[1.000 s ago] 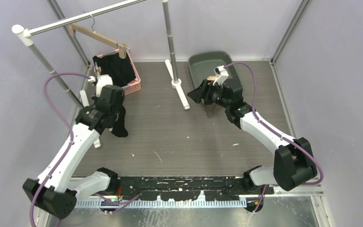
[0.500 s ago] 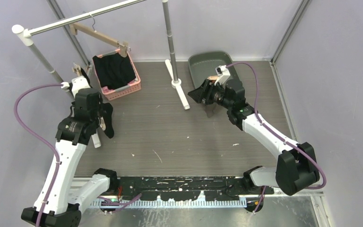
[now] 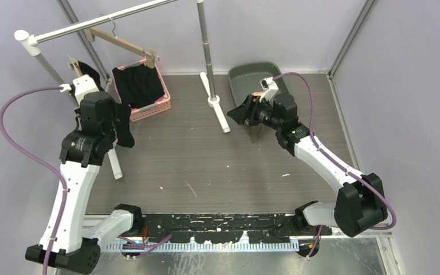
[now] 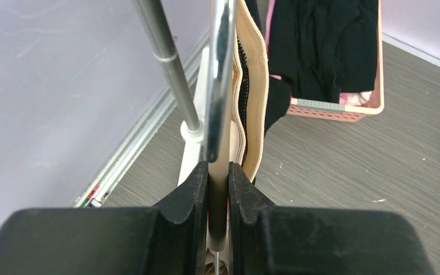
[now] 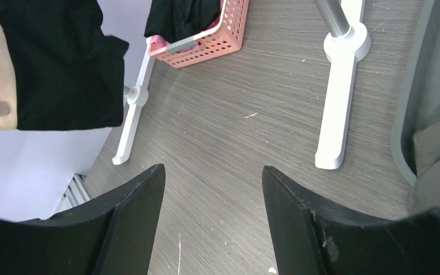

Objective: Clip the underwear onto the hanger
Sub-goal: Place the hanger on the clothesline.

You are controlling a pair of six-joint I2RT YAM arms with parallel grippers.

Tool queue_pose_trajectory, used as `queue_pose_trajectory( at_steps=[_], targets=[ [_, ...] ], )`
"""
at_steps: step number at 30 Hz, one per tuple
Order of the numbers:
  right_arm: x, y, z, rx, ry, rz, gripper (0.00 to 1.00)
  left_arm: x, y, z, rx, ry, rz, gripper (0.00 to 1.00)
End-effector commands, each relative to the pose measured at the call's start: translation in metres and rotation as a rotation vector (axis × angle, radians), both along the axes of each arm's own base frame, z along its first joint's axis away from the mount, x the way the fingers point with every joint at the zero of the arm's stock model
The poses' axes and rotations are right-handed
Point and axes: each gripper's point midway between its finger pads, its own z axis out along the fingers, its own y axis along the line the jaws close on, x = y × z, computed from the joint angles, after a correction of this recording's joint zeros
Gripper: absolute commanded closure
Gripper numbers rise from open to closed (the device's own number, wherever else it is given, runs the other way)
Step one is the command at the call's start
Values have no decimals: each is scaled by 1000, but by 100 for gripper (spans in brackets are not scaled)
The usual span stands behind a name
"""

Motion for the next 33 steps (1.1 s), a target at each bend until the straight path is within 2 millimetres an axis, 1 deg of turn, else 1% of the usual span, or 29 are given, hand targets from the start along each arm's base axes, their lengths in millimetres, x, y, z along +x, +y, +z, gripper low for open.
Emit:
queue_pose_trajectory(
  at_steps=[1,4,8,10,13,17,21,27,31,33],
  targets=[
    [-9,3,39,-10,-89,70,31,-14,20,54,44,-163,92,100],
    [-16,5,44,-49,-91,120,31,-19,27,62,68,-158,125,100],
    [-26,6,51,-41,-84,146,31,-17,36,72,129,-140,172,100],
    [-33,9,55,-14,-75,167,31,-12,38,75,150,-136,183,100],
    [-39,11,55,6,-63,180,31,0,35,76,163,-123,168,100],
    [-40,11,52,1,-33,175,31,14,34,82,176,-115,164,100],
    [-38,12,59,-4,-42,175,30,21,35,95,179,-146,157,100],
    [-30,15,67,-9,-51,179,30,37,39,112,189,-144,148,100],
    [-27,19,78,5,-64,191,30,49,44,119,185,-147,140,100],
    [-26,20,82,6,-73,189,30,62,46,117,189,-129,135,100]
  ],
)
